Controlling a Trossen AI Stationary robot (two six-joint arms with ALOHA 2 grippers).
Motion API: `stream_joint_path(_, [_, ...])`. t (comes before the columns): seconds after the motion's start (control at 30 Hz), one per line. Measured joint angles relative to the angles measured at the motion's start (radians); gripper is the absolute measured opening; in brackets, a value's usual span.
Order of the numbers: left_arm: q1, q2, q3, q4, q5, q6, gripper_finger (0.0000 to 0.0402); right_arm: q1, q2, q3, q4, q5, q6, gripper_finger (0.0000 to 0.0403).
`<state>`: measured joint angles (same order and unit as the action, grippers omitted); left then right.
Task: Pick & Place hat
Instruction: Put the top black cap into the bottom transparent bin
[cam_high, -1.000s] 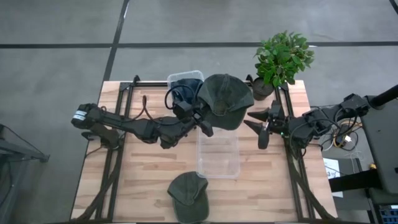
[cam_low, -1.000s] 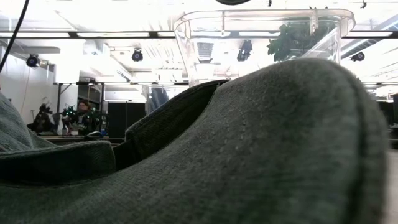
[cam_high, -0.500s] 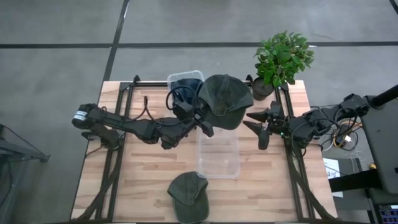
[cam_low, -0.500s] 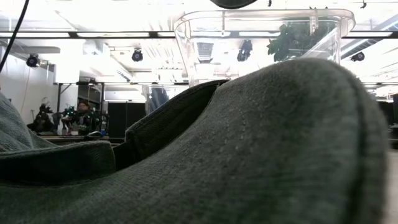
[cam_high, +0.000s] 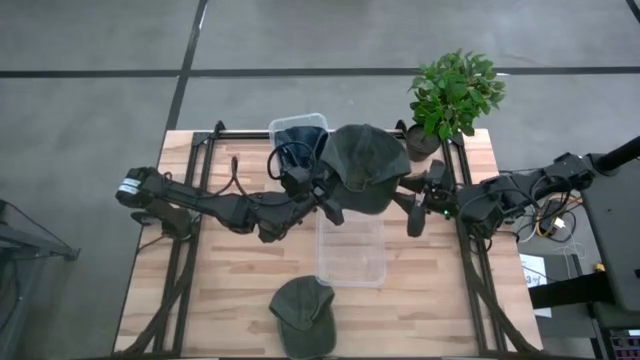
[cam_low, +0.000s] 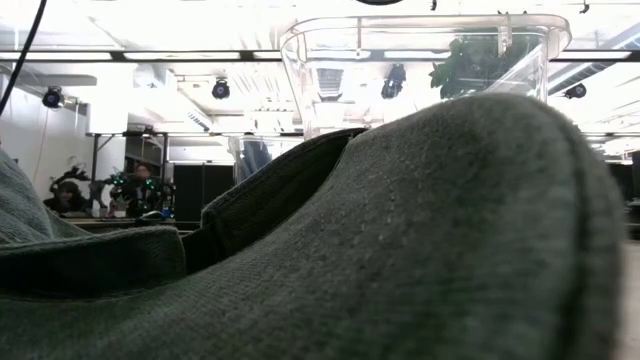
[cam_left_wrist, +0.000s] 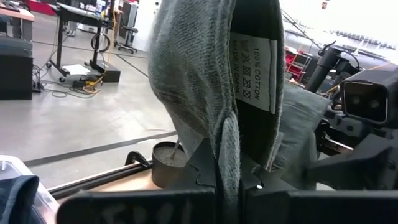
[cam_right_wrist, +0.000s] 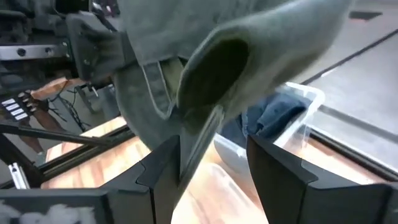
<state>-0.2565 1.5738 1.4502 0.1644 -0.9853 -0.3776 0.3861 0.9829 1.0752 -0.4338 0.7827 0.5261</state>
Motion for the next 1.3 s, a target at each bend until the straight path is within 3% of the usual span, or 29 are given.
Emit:
stream_joint_path(0.23, [-0.001, 0.0, 0.0, -0.003, 0.015, -0.019, 0.0002, -0.022, 0.025, 0.0, 0.086, 0.002, -0.07, 0.0173])
stream_joint_path(0.4, [-0.001, 0.0, -0.007, -0.001, 0.023, -0.025, 0.0002, -0.042, 0.075, 0.0, 0.109, -0.02, -0.069, 0.0147])
stream_joint_path(0.67, [-0.002, 0.002, -0.033, 0.003, 0.035, -0.053, 0.0008, -0.049, 0.098, 0.0, 0.126, -0.004, -0.084, 0.0022])
stream_joint_path(0.97, [-0.002, -0.007, -0.034, -0.032, 0.043, 0.014, 0.006, -0.049, 0.072, 0.0, 0.116, 0.102, -0.093, 0.001])
stream_joint_path(1.17, [-0.003, -0.077, -0.034, -0.103, 0.029, 0.267, 0.0069, -0.049, 0.031, 0.0, 0.109, 0.171, -0.073, 0.001])
stream_joint_path(1.3, [-0.009, -0.165, -0.034, -0.302, -0.103, 0.262, 0.0069, -0.056, -0.039, 0.0, 0.063, 0.101, 0.061, 0.0009])
